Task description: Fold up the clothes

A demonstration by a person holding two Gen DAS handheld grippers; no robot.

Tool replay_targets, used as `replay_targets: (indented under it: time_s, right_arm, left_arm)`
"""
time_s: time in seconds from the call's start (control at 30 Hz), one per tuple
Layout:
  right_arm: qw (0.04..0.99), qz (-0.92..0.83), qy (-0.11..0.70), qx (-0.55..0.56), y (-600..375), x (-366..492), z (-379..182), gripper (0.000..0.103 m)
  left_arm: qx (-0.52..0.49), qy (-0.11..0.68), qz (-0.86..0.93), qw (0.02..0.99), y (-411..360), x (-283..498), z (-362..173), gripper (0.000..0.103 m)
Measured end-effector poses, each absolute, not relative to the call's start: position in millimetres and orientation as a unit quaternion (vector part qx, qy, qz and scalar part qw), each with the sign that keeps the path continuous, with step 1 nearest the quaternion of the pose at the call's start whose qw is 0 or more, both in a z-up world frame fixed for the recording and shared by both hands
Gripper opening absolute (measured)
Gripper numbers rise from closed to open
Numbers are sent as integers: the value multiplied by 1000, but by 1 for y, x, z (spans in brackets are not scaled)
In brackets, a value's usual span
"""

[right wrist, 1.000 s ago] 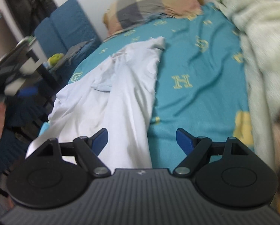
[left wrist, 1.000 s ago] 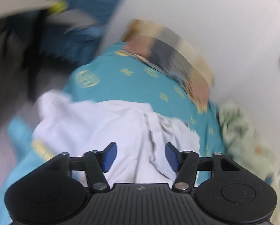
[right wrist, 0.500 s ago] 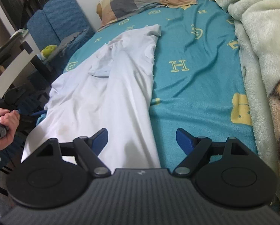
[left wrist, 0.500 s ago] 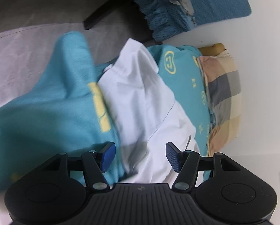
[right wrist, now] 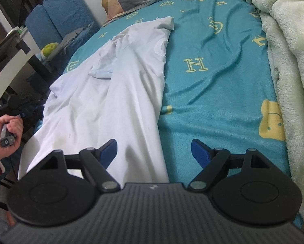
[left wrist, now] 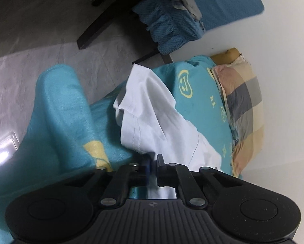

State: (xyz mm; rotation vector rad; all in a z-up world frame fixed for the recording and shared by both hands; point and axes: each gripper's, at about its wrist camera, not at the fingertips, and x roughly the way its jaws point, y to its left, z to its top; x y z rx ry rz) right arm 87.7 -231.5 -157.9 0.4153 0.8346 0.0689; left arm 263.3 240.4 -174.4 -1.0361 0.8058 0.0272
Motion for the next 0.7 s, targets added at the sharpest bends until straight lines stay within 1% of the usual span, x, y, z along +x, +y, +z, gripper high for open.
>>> replay_targets:
  time_s: [0.07,0.17,0.33,0.43,0.57,0.6,0.63,0.67,0.7]
  right_arm:
    - [894,33,398,203,-232,87,-155,82]
    - [898,35,388,205,-232,85,-151,82]
    - [899,40,378,219,-234,83,-145,82]
    - [899,40,373,227,-236,81,-144,82]
    - [899,38,366,237,-239,78,-142,82]
    - [900,38,364,238,-240,78,-142,82]
    - [900,36,364,237,-241,78,-143,82]
    - [899,34,366,236,-242,78,-144,82]
    - [899,32,368,236,-243,79,-146,82]
  left_arm:
    - [-434,359,14,826,232,263,-159,4]
    - [-320,322,3,891,206,261,-120,3]
    - [-189,248,-65,948,126,244,-64,3]
    - [-125,224,-126,958,61,233,-51,4]
    - [-67,248,-195,947,-13,220,-67,6]
    - [-53,258,-207,942,-25,216,-75,9]
    - [-39,268,-218,938,-38,213,-83,18]
    - [-25,278,-229,933,-51,209,-91,23]
    - [-16,286,-236,929,-58,206,-97,35]
